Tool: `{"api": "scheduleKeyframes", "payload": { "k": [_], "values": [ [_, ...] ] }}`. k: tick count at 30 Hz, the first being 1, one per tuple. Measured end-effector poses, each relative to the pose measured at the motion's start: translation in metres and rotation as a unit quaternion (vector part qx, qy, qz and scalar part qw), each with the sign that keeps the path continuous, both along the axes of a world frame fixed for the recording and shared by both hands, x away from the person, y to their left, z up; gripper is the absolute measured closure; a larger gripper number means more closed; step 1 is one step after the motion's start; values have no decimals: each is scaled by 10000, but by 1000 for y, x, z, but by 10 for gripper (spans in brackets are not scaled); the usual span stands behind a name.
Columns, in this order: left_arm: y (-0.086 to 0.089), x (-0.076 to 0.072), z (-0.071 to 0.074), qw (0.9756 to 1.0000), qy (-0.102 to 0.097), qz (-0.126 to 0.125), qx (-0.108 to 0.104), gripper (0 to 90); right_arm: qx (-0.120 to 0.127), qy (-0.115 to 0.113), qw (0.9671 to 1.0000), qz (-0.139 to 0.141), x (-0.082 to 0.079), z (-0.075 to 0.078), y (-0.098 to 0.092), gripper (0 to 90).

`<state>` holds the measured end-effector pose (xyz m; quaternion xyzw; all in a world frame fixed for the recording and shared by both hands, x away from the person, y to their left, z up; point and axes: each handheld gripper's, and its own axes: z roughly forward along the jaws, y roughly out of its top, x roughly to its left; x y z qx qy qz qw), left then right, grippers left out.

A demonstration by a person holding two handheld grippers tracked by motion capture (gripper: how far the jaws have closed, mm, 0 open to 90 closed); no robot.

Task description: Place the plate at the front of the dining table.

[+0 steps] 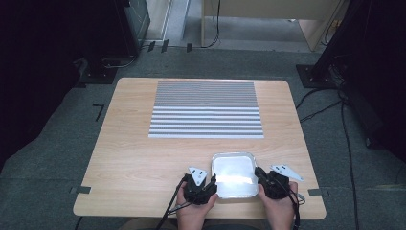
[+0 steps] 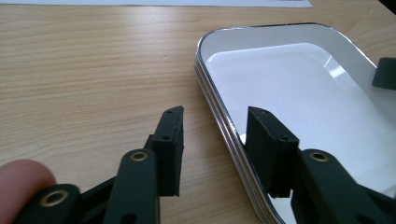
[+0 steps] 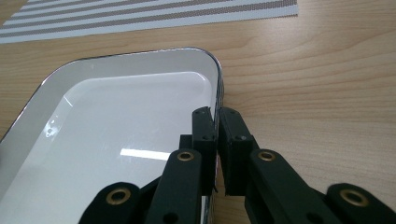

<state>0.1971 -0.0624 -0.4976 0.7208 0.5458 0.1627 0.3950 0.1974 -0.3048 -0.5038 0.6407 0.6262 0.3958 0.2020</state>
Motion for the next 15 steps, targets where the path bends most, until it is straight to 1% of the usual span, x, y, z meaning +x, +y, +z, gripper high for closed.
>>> {"api": "scheduleKeyframes", "payload": {
  "k": [5, 6, 10, 11, 12, 15],
  "values": [
    [-4, 2, -2, 9998, 103, 37, -149, 685, -33, -15, 10000, -32, 0, 0, 1, 874],
    [-6, 2, -2, 9998, 121, 33, -138, 709, -42, -26, 10000, -38, 0, 0, 1, 875],
    [-11, 2, -2, 9999, 89, 69, -75, 789, -91, -37, 9999, -88, 0, 0, 3, 877],
    [-12, 2, -2, 9999, 61, 110, -62, 809, -105, -34, 9999, -117, 0, 0, 4, 877],
    [-13, 2, -2, 9999, 33, 139, -42, 821, -180, -60, 9997, -165, 0, 0, 6, 878],
    [-14, 3, -3, 9998, -41, 184, -10, 828, -210, -68, 9995, -224, 0, 0, 8, 879]
  ]
}}
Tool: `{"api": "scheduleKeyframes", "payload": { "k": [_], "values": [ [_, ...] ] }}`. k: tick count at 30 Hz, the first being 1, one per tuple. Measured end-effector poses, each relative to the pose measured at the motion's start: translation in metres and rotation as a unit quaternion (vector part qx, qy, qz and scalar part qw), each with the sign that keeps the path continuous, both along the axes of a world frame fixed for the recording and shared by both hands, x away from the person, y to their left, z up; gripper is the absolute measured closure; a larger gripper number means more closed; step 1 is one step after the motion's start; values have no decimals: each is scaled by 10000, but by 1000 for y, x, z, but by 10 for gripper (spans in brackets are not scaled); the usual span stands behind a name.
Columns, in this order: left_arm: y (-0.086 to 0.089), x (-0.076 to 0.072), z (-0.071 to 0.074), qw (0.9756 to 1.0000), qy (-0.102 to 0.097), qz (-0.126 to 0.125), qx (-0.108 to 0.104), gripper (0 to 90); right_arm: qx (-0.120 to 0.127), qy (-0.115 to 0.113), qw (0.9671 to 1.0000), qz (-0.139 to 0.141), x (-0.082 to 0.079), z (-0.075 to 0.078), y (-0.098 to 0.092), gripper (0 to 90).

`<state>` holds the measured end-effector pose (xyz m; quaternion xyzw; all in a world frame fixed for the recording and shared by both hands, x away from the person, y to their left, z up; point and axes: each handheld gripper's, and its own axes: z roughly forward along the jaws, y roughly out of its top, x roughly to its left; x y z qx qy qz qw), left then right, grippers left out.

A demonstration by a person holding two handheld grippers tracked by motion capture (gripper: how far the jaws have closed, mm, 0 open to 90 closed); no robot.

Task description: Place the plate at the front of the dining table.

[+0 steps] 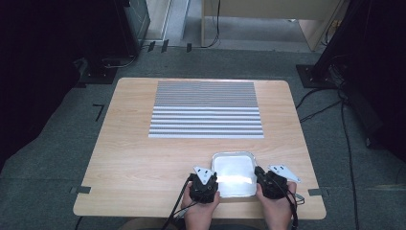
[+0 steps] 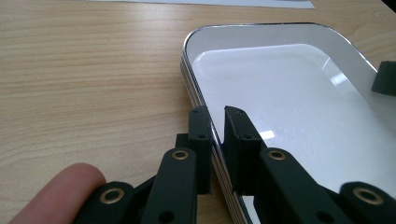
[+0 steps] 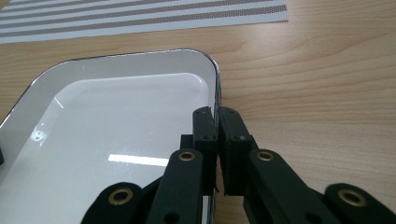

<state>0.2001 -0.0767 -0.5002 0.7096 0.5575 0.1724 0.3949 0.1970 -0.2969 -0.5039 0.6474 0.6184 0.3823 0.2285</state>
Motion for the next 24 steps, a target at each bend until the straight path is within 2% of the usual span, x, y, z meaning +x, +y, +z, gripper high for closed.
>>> {"api": "scheduleKeyframes", "payload": {
  "k": [3, 8, 15, 24],
  "values": [
    [0, 1, -1, 10000, -80, 24, -19, 840, 45, -7, 10000, -63, 0, 0, 1, 880],
    [3, 4, 0, 9999, -79, 7, -128, 860, 83, -54, 9999, -131, -1, 2, 1, 897],
    [5, 3, 4, 9997, -149, -17, -182, 873, 357, -47, 9991, -210, -1, 2, -2, 900],
    [9, -1, 13, 9991, -296, -69, -295, 880, 417, -243, 9986, -222, -5, 12, -2, 900]
  ]
}}
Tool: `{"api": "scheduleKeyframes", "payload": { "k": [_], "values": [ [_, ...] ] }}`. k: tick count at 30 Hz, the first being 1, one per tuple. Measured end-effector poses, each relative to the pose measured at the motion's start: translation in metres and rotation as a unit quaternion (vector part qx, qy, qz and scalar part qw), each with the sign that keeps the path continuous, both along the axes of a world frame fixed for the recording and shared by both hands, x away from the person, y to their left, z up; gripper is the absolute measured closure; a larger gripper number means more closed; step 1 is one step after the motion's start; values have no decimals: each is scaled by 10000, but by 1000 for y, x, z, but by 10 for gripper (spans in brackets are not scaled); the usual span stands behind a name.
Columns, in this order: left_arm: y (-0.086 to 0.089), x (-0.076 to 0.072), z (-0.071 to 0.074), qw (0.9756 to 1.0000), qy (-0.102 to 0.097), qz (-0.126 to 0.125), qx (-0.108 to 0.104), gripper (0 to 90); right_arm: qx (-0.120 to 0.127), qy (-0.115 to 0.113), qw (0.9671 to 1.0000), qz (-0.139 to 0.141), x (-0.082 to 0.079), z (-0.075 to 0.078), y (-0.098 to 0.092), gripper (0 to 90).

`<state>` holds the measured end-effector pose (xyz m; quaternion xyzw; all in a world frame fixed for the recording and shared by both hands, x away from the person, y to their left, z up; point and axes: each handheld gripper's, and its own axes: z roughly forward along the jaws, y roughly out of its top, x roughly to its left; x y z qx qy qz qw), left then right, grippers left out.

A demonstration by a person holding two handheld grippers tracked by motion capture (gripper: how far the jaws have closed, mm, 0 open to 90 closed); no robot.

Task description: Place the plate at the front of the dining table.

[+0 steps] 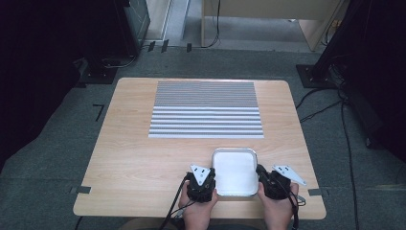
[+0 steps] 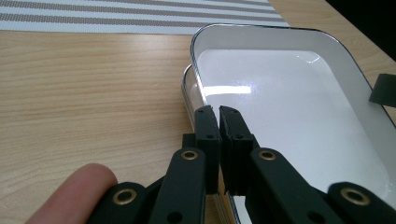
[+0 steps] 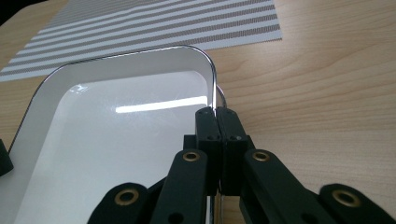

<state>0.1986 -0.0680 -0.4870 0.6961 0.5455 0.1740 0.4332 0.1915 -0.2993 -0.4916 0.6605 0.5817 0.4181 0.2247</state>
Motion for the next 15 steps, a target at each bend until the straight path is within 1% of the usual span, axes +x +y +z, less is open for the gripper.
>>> {"api": "scheduleKeyframes", "payload": {
  "k": [5, 10, 11, 12, 13, 14, 15],
  "values": [
    [4, 4, 3, 9999, 98, -54, -81, 879, 43, -107, 9999, 30, 0, 9, -1, 900],
    [9, 7, 5, 9998, 176, -67, -109, 883, 12, -77, 9999, 66, 1, 15, 4, 900],
    [10, 7, 5, 9997, 189, -81, -89, 886, 7, -57, 10000, 60, 1, 16, 5, 900],
    [12, 8, 6, 9995, 189, -184, -183, 894, -11, -62, 10000, 77, 2, 16, 6, 900],
    [11, 8, 6, 9991, 243, -259, -222, 900, 27, -50, 9999, 119, 3, 17, 7, 900],
    [8, 9, 6, 9985, 321, -397, -217, 900, 76, -18, 9998, 168, 4, 17, 8, 900],
    [5, 10, 5, 9979, 371, -491, -206, 900, 74, 56, 9996, 277, 6, 15, 11, 900]
  ]
}}
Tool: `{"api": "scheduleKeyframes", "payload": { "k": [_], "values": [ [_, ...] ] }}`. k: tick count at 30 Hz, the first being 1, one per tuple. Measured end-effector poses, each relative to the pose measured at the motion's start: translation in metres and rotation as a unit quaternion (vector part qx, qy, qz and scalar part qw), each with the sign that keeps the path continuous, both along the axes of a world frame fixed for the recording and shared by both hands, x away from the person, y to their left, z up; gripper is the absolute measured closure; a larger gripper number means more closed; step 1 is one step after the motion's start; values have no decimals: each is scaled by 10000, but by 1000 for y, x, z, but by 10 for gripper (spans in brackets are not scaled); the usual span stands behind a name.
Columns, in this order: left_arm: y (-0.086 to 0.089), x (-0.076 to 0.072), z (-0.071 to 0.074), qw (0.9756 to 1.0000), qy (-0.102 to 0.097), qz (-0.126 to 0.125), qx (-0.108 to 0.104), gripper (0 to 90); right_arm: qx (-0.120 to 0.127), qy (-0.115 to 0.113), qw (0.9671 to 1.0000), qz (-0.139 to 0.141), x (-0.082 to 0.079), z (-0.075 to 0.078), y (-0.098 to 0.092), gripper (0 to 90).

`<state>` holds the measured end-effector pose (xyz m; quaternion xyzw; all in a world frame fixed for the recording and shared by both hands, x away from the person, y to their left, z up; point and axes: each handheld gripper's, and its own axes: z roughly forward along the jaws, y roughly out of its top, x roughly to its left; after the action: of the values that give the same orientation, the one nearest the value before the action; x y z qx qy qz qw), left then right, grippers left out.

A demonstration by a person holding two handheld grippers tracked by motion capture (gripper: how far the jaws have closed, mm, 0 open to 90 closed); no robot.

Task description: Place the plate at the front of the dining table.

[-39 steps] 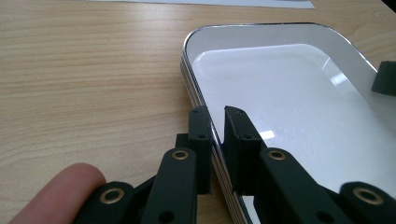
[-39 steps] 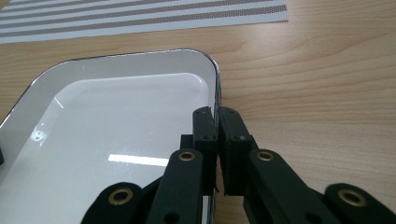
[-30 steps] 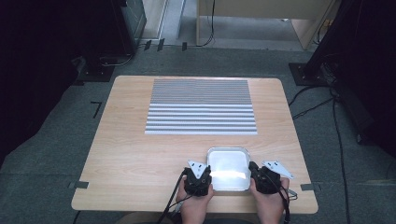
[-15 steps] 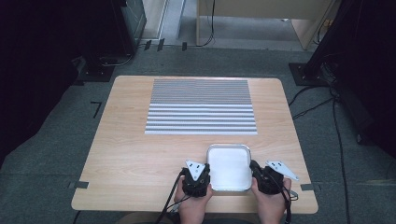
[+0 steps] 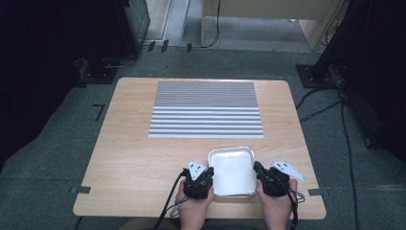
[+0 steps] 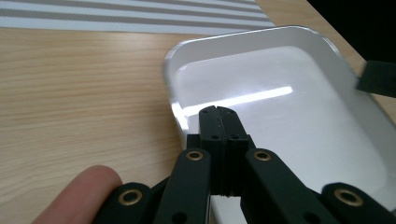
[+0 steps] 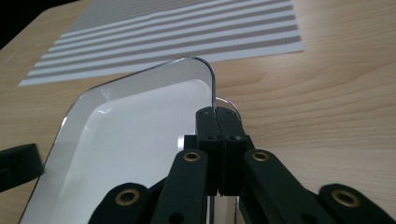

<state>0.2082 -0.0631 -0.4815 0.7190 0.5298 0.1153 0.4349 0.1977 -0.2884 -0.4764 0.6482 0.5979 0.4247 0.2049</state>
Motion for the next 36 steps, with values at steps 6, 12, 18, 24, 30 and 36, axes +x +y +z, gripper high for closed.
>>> {"api": "scheduleKeyframes", "payload": {
  "k": [6, 12, 18, 24, 30, 36],
  "values": [
    [-1, 1, -11, 9999, 68, -83, -38, 840, -171, 213, 9996, 14, 6, -14, 9, 900],
    [12, -5, -4, 9986, -406, 278, 219, 786, -202, 149, 9997, -64, 6, -16, 4, 900],
    [13, -4, -14, 9968, -288, 536, 509, 735, -269, 124, 9994, -164, 3, -16, 7, 900],
    [6, -6, -19, 9961, -275, 508, 672, 725, -353, 63, 9991, -238, 0, -17, 10, 900],
    [2, -5, -22, 9963, -200, 502, 668, 794, -366, 54, 9988, -313, -2, -19, 12, 900],
    [-1, -1, -21, 9949, -92, 845, 540, 839, -522, 2, 9976, -444, -6, -20, 19, 900]
  ]
}}
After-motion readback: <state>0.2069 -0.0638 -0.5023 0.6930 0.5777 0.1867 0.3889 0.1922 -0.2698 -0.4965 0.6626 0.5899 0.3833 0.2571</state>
